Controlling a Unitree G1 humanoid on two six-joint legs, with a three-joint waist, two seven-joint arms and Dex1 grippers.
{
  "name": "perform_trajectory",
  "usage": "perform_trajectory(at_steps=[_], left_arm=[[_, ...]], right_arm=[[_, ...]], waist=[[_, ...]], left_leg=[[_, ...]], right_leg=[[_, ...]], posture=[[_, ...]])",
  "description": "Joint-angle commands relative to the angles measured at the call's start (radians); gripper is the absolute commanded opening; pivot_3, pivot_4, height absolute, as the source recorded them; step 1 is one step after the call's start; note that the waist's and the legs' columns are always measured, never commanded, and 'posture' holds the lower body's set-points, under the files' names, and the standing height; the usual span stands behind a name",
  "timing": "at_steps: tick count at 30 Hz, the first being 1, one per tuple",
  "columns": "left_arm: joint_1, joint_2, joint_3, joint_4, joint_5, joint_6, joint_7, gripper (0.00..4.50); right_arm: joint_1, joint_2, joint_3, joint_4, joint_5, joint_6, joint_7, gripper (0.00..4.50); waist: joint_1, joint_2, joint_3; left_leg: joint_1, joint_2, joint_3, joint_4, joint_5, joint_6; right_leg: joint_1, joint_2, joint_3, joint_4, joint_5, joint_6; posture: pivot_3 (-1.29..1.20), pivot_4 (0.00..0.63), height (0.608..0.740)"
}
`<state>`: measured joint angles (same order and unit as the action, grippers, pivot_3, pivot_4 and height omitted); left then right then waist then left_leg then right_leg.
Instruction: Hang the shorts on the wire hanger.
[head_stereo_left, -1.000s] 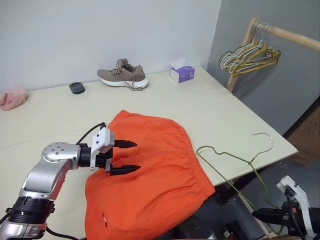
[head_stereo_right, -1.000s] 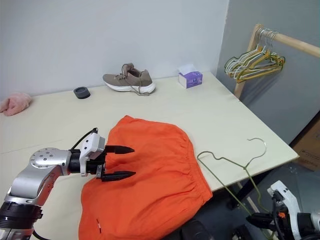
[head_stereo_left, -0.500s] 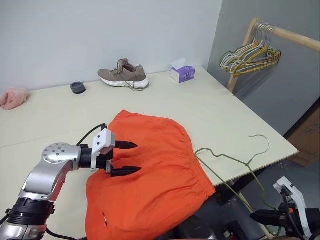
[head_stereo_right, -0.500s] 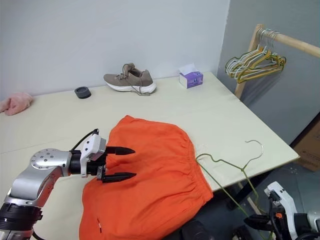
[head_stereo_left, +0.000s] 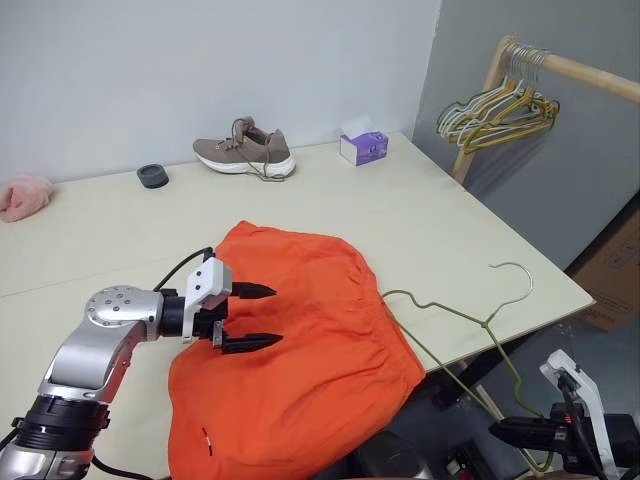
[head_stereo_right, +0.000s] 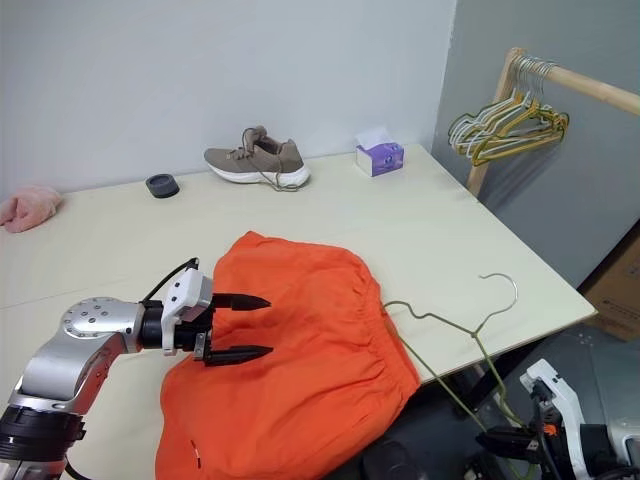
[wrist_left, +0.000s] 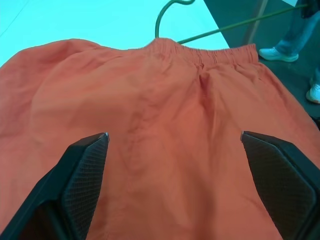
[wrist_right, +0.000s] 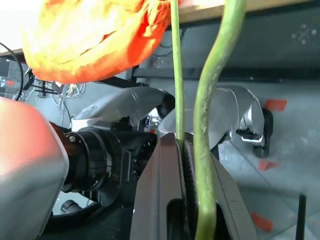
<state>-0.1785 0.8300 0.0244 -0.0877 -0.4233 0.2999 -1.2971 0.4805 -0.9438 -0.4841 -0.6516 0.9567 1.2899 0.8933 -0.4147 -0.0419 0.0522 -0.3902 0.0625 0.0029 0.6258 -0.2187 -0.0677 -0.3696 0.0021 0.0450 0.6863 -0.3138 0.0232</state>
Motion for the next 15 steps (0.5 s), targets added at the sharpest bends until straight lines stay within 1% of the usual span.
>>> perform_trajectory(at_steps=[1,6,10,12,15], left_arm=[[-0.001,0.001,0.012,-0.007,0.004,-0.018,0.01,4.46],[-0.006,-0.002,0.024,0.01,0.014,-0.029,0.039,4.46],[-0.025,-0.005,0.037,0.028,0.023,-0.033,0.079,4.46],[-0.029,-0.005,0.042,0.028,0.021,-0.031,0.094,4.46],[-0.037,-0.013,0.062,0.022,0.013,-0.02,0.138,4.46]], right_arm=[[-0.023,-0.031,0.042,-0.074,0.054,-0.001,0.014,0.0],[-0.066,-0.048,0.147,-0.103,0.038,-0.032,0.002,0.0],[-0.105,-0.052,0.218,-0.081,0.008,-0.049,-0.021,0.0],[-0.119,-0.047,0.24,-0.056,-0.013,-0.053,-0.042,0.0],[-0.141,-0.036,0.233,0.006,-0.017,-0.045,-0.067,0.0]], waist=[[0.0,0.0,0.0],[0.001,0.0,0.0],[0.001,-0.001,0.0],[0.002,-0.001,0.0],[0.003,-0.001,0.0]], left_leg=[[0.0,0.0,0.0,0.0,0.0,0.0],[0.0,0.0,0.0,0.0,0.0,0.0],[0.0,0.0,0.0,0.0,0.0,0.0],[-0.001,0.0,0.0,0.0,0.0,0.0],[-0.001,0.0,0.0,0.0,0.0,0.0]], right_leg=[[0.0,0.0,0.0,0.0,0.0,0.0],[0.0,0.0,0.0,-0.001,0.0,0.0],[0.0,0.0,0.0,-0.001,0.0,0.0],[0.0,0.0,0.0,-0.001,0.0,0.0],[0.0,0.0,0.0,-0.001,0.0,0.001]], posture=[[-0.39,0.0,0.74],[-0.39,0.0,0.74],[-0.38,0.0,0.74],[-0.37,0.0,0.74],[-0.36,0.0,0.74]])
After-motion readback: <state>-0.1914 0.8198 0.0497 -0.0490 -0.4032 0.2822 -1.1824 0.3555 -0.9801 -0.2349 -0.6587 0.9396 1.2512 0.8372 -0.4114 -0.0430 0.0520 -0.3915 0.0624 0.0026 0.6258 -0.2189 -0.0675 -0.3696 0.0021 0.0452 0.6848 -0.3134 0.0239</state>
